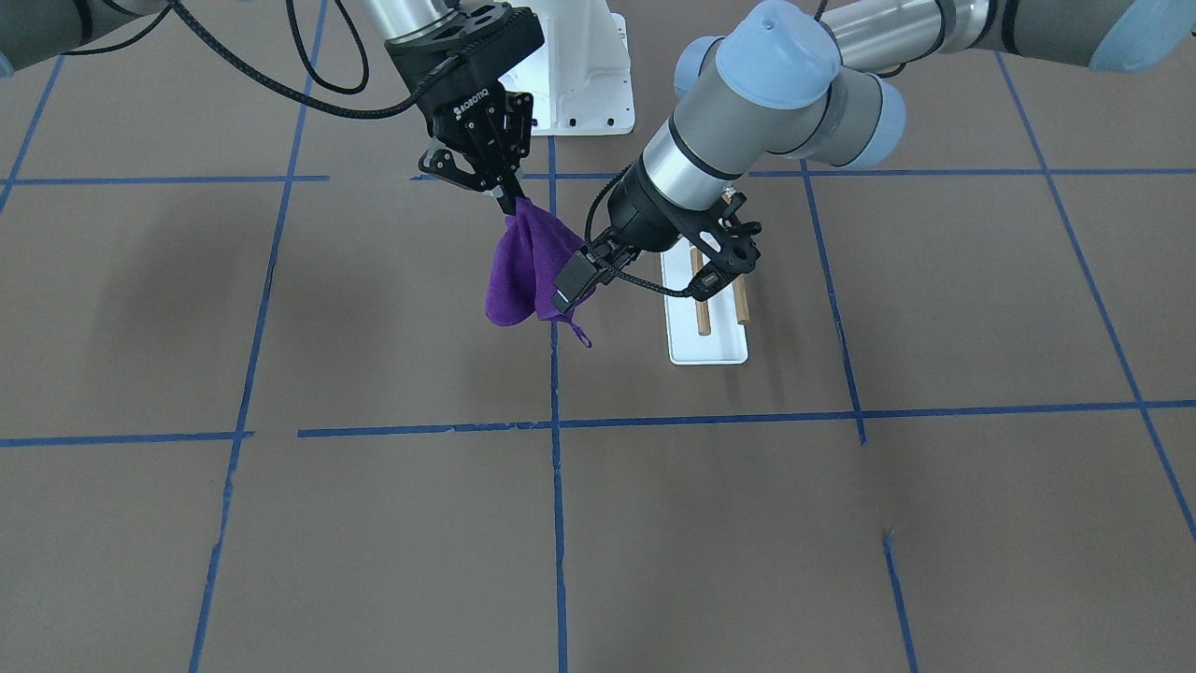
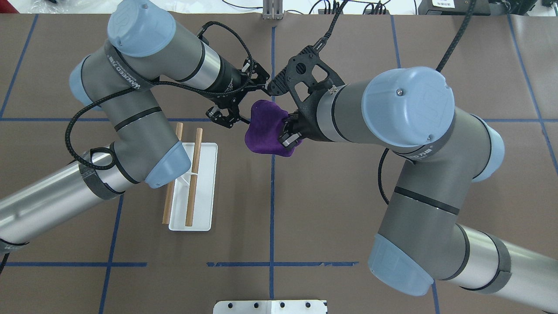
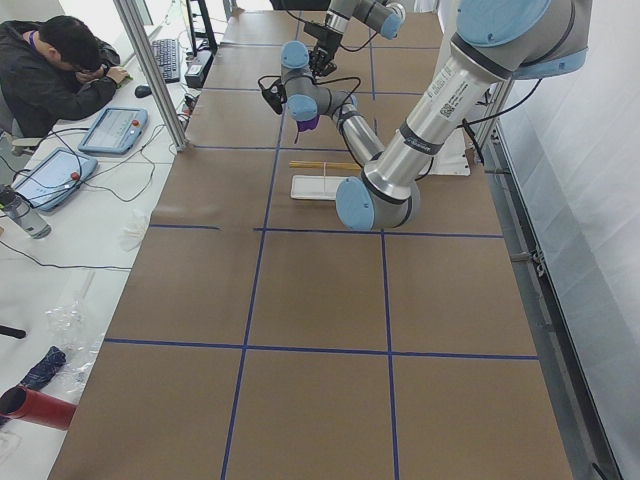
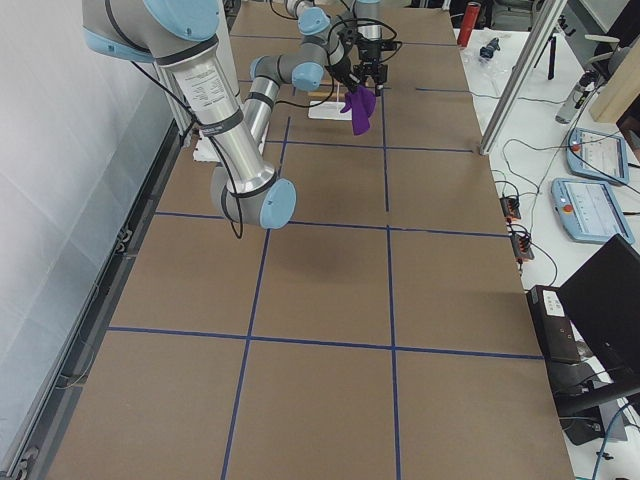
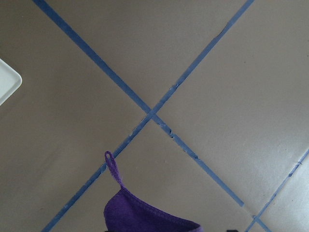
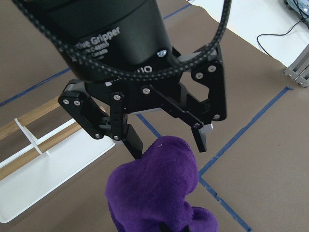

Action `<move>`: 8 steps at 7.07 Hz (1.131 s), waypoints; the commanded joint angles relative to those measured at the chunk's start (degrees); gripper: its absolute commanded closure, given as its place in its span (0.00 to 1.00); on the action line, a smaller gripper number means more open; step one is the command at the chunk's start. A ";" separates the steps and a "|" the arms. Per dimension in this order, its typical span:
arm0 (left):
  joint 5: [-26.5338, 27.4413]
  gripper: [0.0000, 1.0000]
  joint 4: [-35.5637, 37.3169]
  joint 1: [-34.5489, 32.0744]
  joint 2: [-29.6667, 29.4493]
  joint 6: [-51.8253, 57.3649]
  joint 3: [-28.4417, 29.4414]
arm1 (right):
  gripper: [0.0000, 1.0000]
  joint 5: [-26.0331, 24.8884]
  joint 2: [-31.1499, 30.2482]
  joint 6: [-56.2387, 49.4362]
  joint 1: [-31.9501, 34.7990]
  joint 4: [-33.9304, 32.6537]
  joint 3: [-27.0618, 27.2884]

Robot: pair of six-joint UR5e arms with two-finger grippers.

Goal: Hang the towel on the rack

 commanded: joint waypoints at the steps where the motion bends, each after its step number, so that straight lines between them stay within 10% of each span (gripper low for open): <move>1: 0.09 1.00 -0.13 0.03 0.36 0.64 -0.23 | 1.00 -0.01 0.06 0.00 0.04 0.00 0.03; 4: 0.18 1.00 0.04 -0.14 0.97 2.22 -1.36 | 1.00 0.25 -0.38 -0.09 0.04 0.00 -0.05; 5: 0.09 1.00 0.04 -0.14 2.46 2.31 -2.76 | 0.27 0.42 -0.73 0.44 -0.22 -0.18 -0.23; 6: 0.00 1.00 0.39 -0.14 3.69 3.36 -4.08 | 0.01 0.95 -1.00 4.01 -0.05 -2.79 0.64; 8: -0.17 1.00 0.57 -0.41 9.12 8.34 -8.29 | 0.00 9.08 -0.64 4.31 3.52 -12.80 0.91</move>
